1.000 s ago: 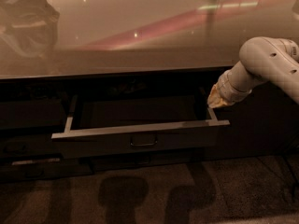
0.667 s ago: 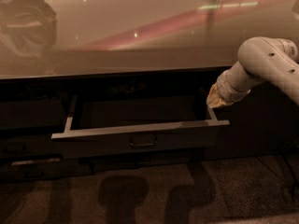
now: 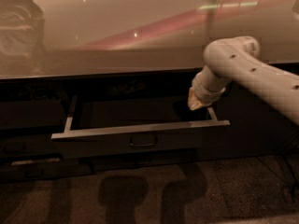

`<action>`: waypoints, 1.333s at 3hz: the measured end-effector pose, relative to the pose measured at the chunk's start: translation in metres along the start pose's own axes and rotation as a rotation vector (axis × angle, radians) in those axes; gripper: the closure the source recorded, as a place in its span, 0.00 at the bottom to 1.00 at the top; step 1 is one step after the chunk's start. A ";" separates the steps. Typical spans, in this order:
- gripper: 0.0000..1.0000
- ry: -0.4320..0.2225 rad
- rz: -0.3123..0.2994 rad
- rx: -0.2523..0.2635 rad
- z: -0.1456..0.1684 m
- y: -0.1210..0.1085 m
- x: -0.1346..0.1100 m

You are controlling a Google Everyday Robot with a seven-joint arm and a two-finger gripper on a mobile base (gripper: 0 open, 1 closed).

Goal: Open top drawer

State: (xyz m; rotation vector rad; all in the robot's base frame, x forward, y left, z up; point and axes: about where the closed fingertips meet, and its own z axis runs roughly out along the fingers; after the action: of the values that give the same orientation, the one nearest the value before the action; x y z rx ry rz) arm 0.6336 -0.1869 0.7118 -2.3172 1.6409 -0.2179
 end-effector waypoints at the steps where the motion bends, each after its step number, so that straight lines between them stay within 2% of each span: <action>1: 1.00 0.013 -0.130 -0.079 0.027 -0.003 -0.044; 2: 1.00 0.021 -0.201 -0.122 0.042 -0.004 -0.067; 3: 1.00 0.021 -0.203 -0.123 0.042 -0.004 -0.068; 4: 1.00 0.021 -0.220 -0.077 0.046 0.004 -0.063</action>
Offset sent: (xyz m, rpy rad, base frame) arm -0.0092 0.1006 -0.0446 -0.1697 0.1039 0.2695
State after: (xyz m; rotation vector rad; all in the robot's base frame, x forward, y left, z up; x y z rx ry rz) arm 0.6218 -0.1223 0.6699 -2.5617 1.4253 -0.2298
